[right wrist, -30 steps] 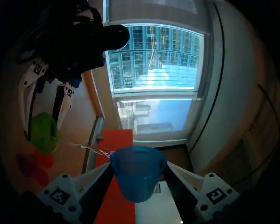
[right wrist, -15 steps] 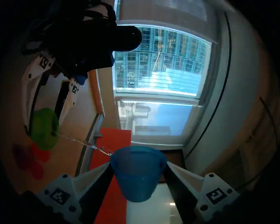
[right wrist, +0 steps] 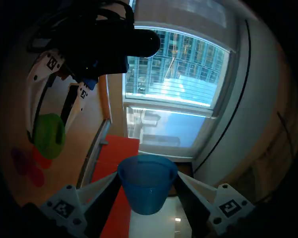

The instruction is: Pour water

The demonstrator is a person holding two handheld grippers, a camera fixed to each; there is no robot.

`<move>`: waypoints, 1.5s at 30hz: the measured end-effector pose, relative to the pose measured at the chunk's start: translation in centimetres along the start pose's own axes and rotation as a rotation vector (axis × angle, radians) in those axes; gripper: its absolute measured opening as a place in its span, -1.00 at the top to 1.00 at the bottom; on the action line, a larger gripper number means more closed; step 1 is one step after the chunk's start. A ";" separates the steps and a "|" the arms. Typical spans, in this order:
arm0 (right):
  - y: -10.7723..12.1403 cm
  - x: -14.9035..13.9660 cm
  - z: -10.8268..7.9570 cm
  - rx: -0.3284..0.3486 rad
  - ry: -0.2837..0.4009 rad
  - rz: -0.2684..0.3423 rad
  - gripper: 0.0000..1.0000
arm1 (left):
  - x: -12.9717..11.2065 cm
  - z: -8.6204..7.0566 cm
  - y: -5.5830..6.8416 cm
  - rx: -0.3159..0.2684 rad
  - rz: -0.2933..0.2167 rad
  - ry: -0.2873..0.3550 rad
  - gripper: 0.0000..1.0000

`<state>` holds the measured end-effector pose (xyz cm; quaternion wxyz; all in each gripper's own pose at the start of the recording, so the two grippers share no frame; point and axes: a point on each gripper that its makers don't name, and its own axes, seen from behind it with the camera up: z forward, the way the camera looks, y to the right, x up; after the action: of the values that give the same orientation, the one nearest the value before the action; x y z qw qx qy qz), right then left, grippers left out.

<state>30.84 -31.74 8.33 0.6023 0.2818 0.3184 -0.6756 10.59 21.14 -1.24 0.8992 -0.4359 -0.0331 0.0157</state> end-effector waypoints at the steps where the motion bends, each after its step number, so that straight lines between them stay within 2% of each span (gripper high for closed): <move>1: 0.0 0.0 0.0 0.000 0.000 0.001 -0.80 | 0.0 0.0 0.0 0.000 0.000 0.000 -0.74; 7: -0.2 -0.3 -0.2 0.000 -0.002 0.031 -0.80 | 0.1 0.1 0.1 0.000 0.003 0.000 -0.74; 10: -0.3 -0.6 -0.4 0.001 -0.002 0.080 -0.80 | 0.2 0.0 0.1 0.000 0.004 0.002 -0.74; 13: -0.3 -0.9 -0.7 0.004 0.000 0.154 -0.80 | 0.2 0.0 0.1 0.001 0.006 0.003 -0.75; 24: -1.2 -0.5 -1.9 0.036 0.034 0.533 -0.80 | 0.4 -0.2 -0.2 0.007 0.008 0.006 -0.74; 31: -2.1 1.1 -2.5 0.066 0.056 0.763 -0.80 | 0.5 -0.3 -0.1 0.008 0.014 0.004 -0.74; 38: -2.2 2.5 -3.1 0.095 0.079 1.017 -0.80 | 0.6 -0.2 -0.1 0.010 0.016 0.003 -0.74; 45: -2.6 4.3 -3.6 0.151 0.109 1.258 -0.79 | 0.8 0.0 -0.2 0.010 0.024 0.006 -0.74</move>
<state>27.77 -31.54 2.95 0.8454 0.4907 0.0734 -0.1981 11.44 21.04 -1.06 0.9013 -0.4317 -0.0252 0.0252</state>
